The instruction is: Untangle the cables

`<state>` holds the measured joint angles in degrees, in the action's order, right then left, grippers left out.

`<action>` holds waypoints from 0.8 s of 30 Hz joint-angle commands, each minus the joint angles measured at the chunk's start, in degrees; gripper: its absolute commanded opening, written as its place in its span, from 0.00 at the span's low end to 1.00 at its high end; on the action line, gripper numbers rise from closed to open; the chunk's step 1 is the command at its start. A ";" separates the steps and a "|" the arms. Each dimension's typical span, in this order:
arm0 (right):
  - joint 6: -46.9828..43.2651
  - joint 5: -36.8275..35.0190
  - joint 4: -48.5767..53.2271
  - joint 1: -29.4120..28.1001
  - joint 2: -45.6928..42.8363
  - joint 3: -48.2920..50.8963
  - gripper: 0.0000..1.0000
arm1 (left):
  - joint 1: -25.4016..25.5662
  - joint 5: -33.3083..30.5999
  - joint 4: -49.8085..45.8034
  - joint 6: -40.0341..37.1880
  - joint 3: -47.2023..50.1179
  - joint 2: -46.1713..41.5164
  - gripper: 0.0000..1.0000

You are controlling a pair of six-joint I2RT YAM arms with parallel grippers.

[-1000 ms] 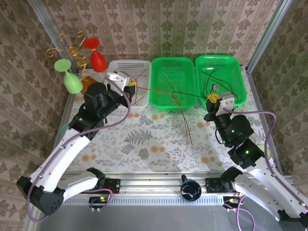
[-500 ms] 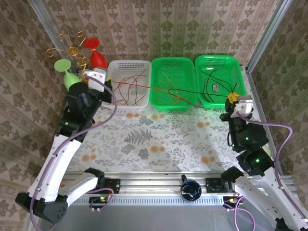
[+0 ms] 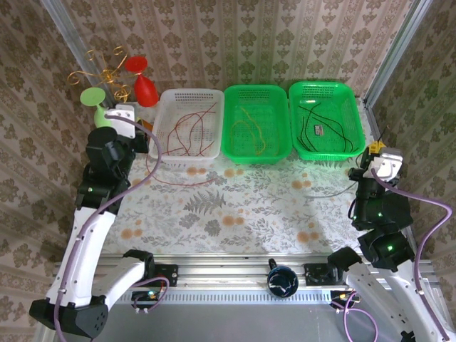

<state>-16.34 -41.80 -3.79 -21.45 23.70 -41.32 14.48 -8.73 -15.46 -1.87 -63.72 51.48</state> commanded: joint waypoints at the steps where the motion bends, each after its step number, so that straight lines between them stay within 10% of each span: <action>1: 1.24 1.08 1.86 0.35 -0.12 -2.14 0.00 | -0.33 5.04 0.36 4.56 1.62 -0.76 0.00; 24: -8.10 26.96 -10.21 5.67 36.26 -39.59 0.00 | 11.32 8.47 2.98 11.88 8.32 5.77 0.00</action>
<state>-23.83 -19.92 -10.50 -16.97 56.62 -77.08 25.52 -0.14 -13.91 8.29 -56.07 57.39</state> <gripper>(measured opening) 0.059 0.050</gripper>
